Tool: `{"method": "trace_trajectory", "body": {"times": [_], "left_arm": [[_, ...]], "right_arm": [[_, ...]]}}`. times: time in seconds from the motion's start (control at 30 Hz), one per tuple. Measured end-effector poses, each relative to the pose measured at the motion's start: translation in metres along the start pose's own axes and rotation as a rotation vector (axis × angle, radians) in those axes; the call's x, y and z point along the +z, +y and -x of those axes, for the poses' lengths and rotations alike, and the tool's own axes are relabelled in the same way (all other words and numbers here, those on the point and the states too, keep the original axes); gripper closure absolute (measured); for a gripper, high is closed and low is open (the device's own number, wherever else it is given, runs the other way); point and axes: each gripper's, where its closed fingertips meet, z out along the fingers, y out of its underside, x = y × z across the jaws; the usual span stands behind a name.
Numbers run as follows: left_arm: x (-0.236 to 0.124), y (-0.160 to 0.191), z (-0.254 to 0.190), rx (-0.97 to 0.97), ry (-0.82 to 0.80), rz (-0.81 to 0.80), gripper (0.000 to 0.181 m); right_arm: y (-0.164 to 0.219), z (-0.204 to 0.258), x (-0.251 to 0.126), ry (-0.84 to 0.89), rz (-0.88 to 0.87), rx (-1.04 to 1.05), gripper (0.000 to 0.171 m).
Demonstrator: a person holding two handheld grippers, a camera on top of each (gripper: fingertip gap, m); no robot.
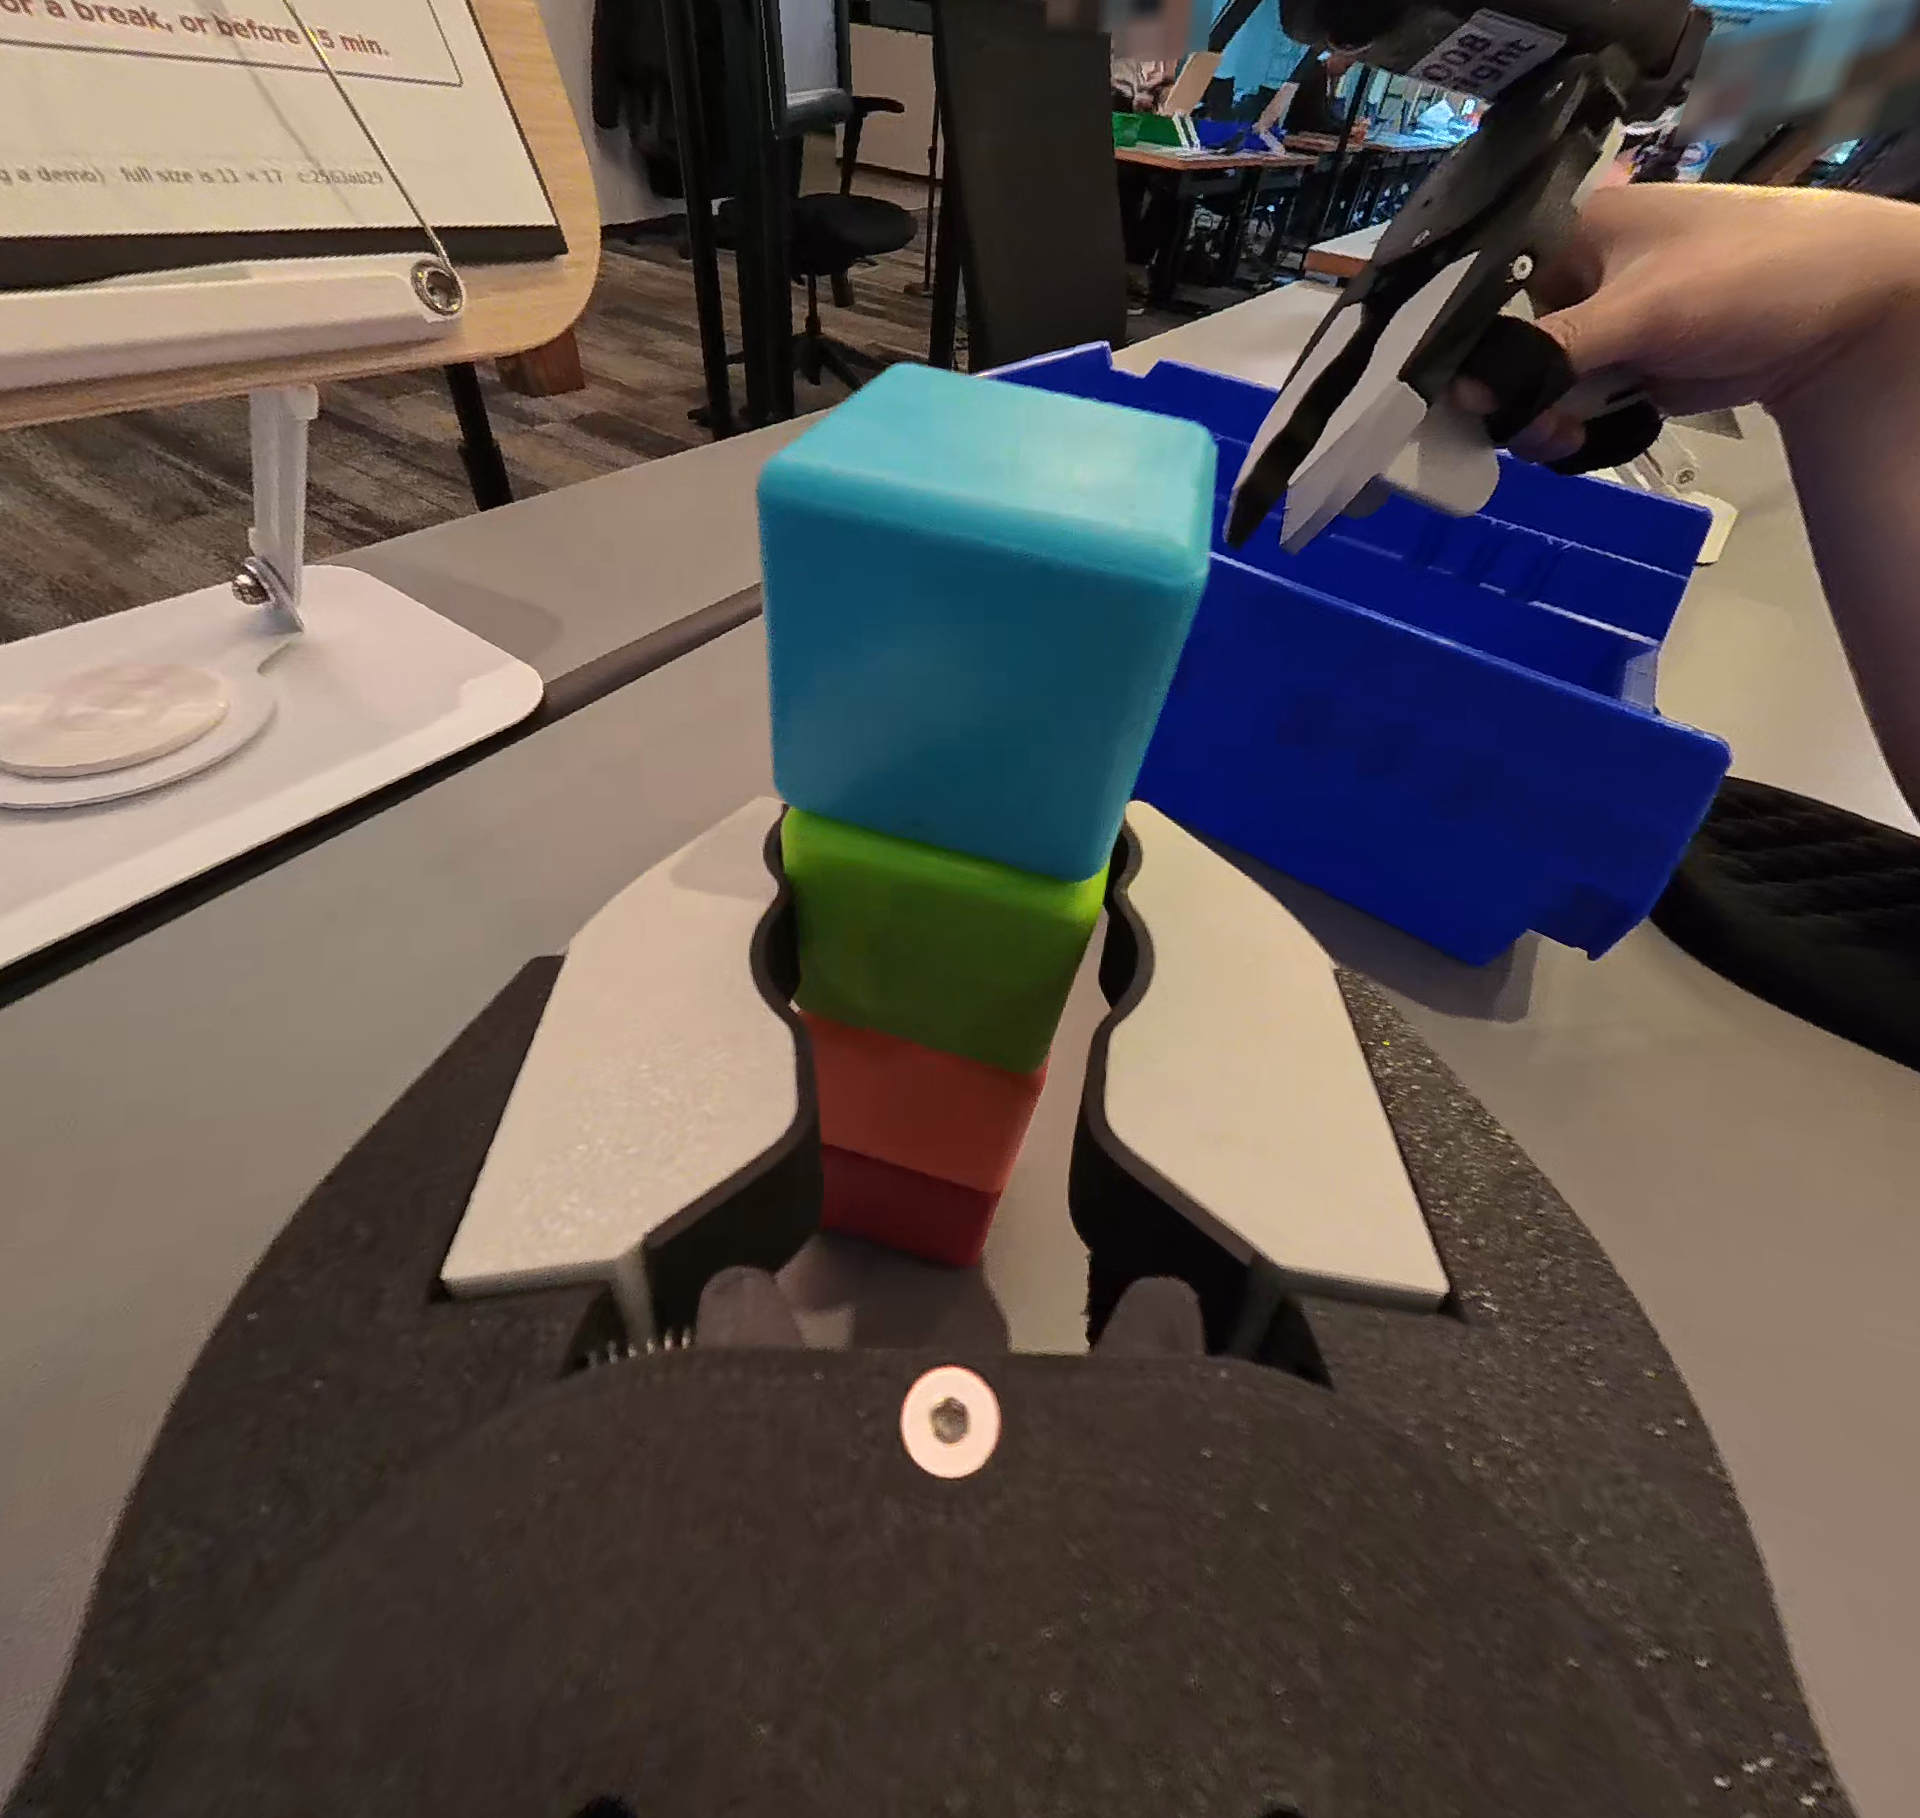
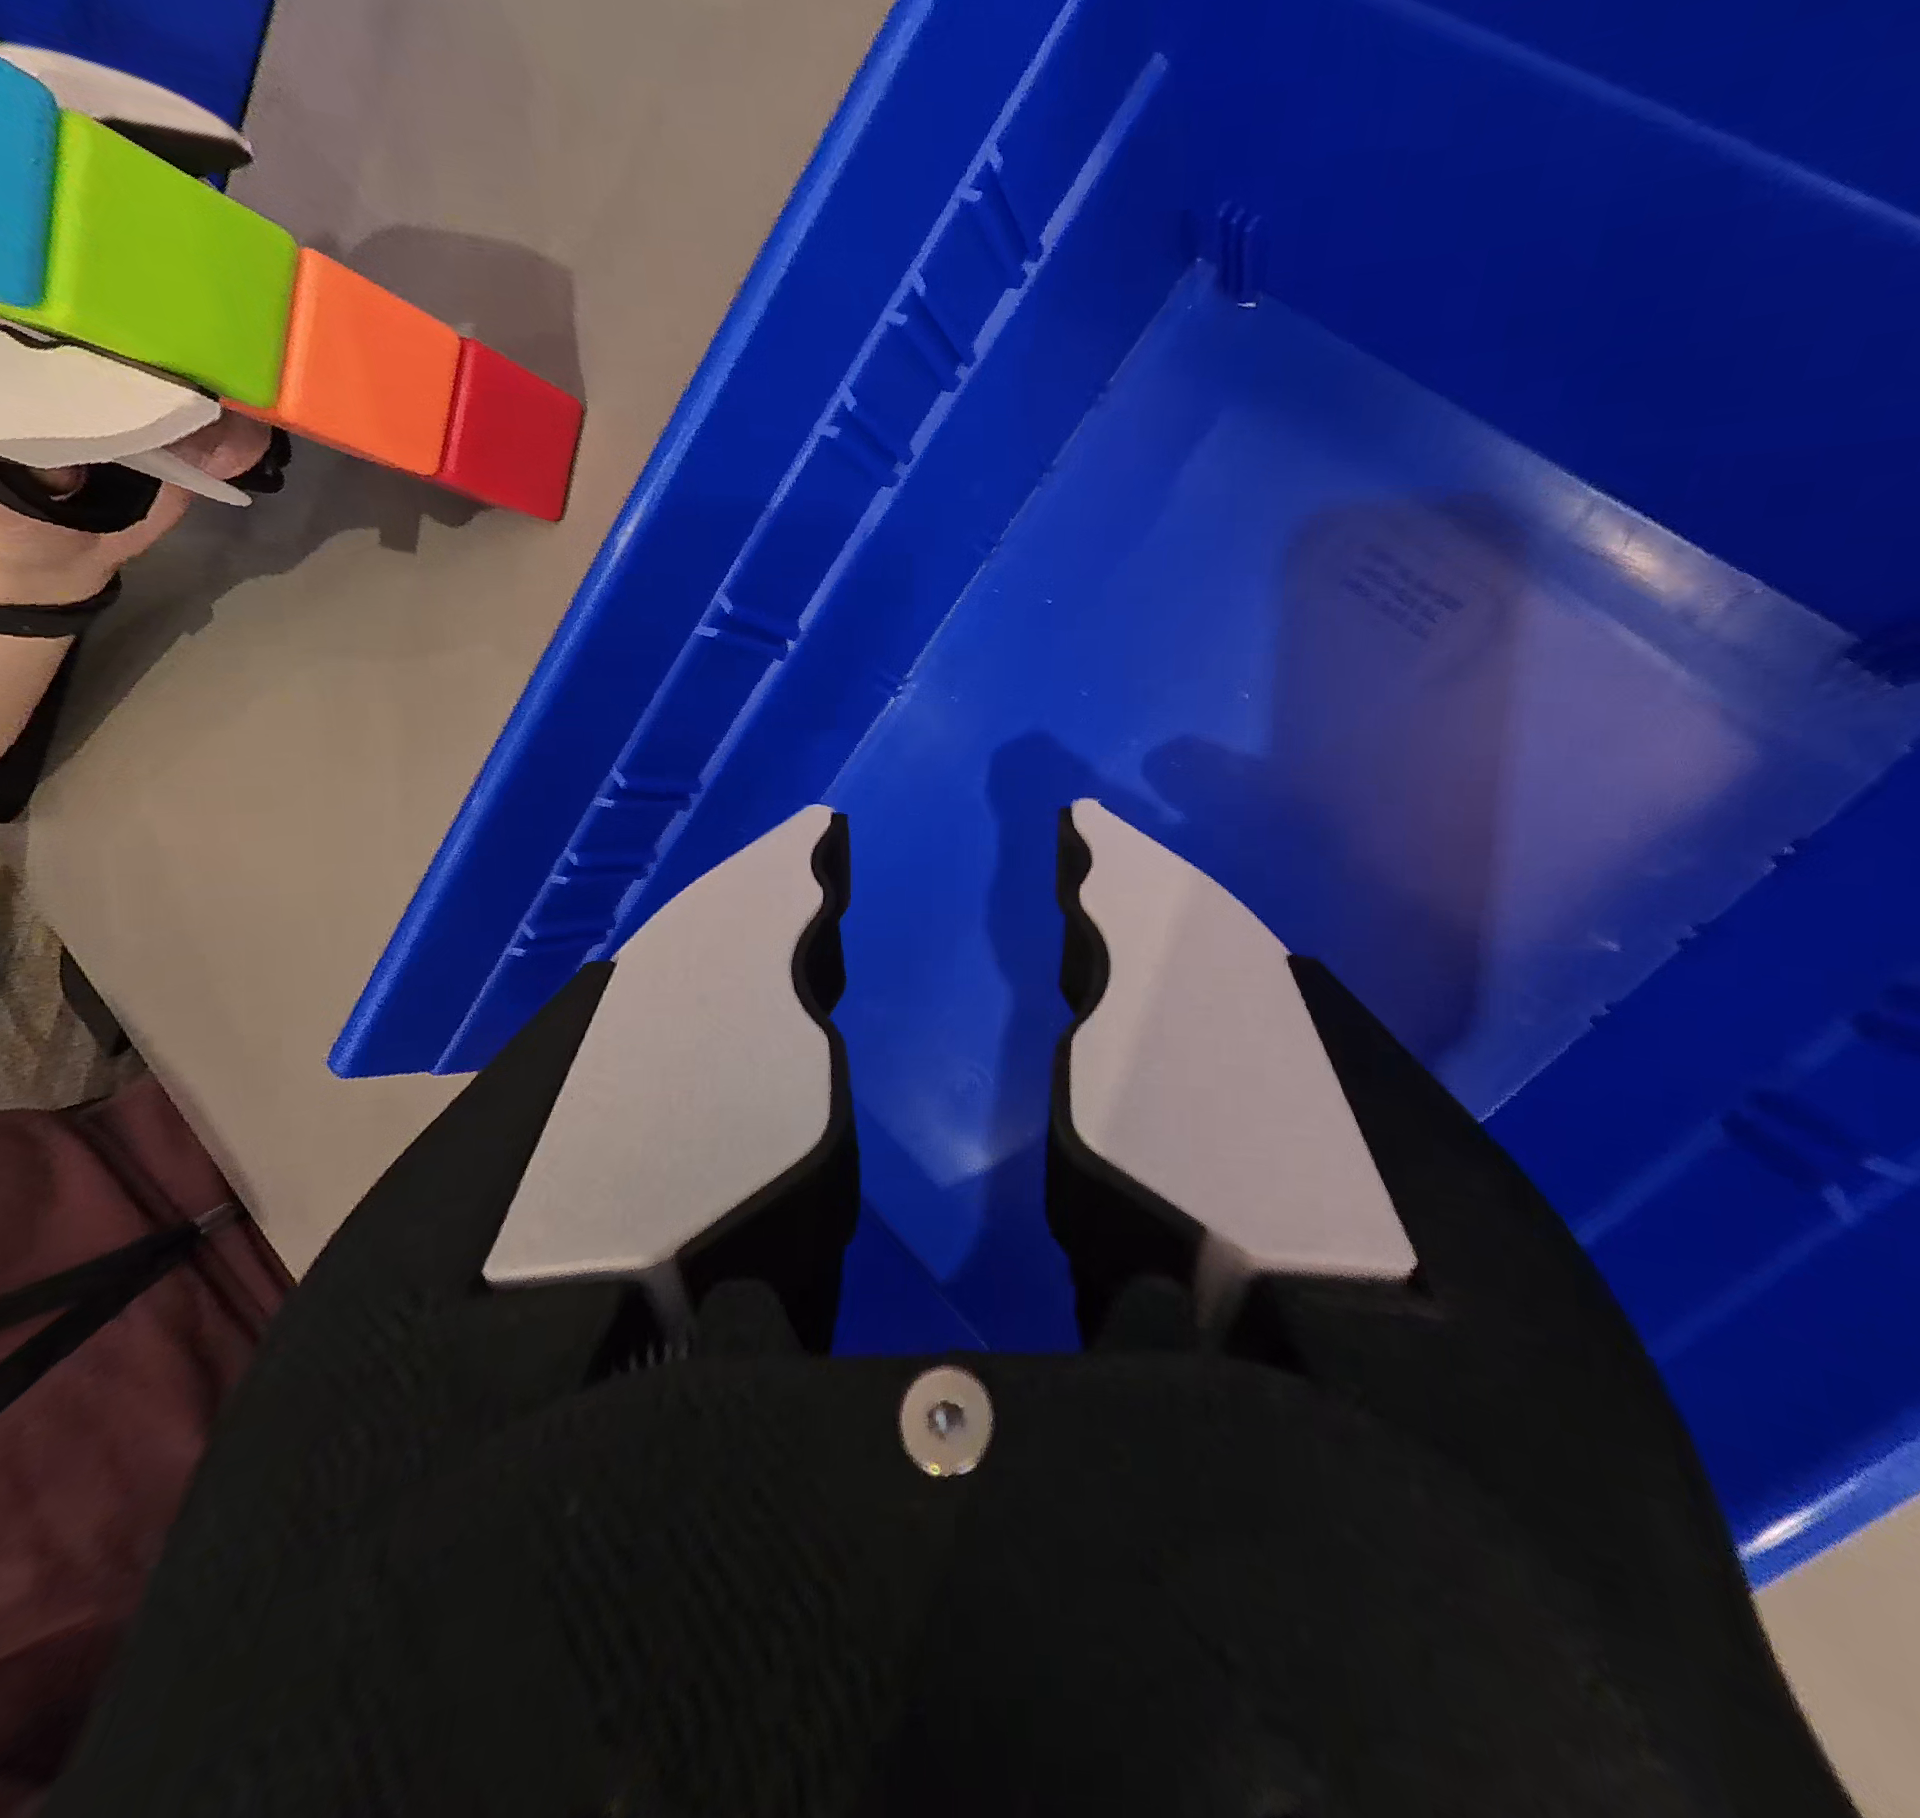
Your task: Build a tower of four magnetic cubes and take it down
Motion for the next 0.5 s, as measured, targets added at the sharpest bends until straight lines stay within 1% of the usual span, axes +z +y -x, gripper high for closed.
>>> {"method": "trace_trajectory", "body": {"times": [0.17,0.3,0.37,0.4,0.43,0.5], "left_arm": [[-0.014,0.005,-0.007,0.000,-0.011,0.036,0.126],[-0.032,0.009,-0.015,0.032,-0.029,0.066,0.126],[-0.041,0.012,-0.022,0.031,-0.012,0.067,0.126],[-0.045,0.013,-0.026,0.026,0.010,0.064,0.127],[-0.048,0.015,-0.032,0.016,0.048,0.061,0.127],[-0.052,0.017,-0.046,0.005,0.133,0.048,0.127]], "right_arm": [[-0.019,0.013,-0.014,0.020,-0.081,-0.051,0.135],[-0.051,0.040,-0.042,0.093,-0.244,-0.155,0.135],[-0.074,0.072,-0.057,0.091,-0.368,-0.251,0.135],[-0.085,0.094,-0.062,0.062,-0.437,-0.317,0.131],[-0.093,0.121,-0.065,0.013,-0.499,-0.393,0.127],[-0.096,0.183,-0.058,-0.159,-0.555,-0.571,0.120]]}}
